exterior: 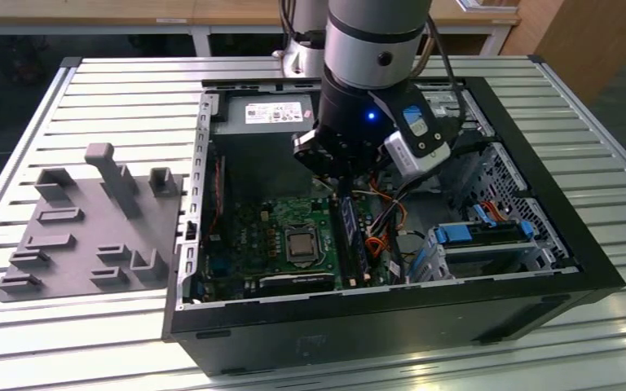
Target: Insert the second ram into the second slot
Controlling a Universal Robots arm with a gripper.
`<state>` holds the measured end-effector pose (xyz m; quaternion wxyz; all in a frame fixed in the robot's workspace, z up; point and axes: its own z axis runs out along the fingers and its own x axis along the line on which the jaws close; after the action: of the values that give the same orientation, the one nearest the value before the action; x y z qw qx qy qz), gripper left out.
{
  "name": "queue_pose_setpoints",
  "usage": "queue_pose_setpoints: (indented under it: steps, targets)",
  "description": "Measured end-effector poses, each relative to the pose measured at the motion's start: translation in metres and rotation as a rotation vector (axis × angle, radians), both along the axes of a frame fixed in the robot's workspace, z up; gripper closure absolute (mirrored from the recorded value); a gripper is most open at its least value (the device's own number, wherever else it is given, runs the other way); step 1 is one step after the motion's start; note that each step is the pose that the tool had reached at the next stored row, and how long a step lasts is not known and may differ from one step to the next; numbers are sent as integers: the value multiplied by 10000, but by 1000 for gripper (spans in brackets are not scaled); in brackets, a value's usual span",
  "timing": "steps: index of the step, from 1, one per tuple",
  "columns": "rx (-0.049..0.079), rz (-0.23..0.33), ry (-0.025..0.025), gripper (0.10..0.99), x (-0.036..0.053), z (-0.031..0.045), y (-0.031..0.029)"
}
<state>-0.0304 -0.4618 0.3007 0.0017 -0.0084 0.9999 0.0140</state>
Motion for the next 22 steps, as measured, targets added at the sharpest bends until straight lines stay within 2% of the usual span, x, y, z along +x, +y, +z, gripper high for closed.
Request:
queue_pose_setpoints:
  steps: [16, 22]
  targets:
    - [0, 0, 0, 953, 0, -193, -16]
    - [-2, 0, 4, 953, 0, -243, -26]
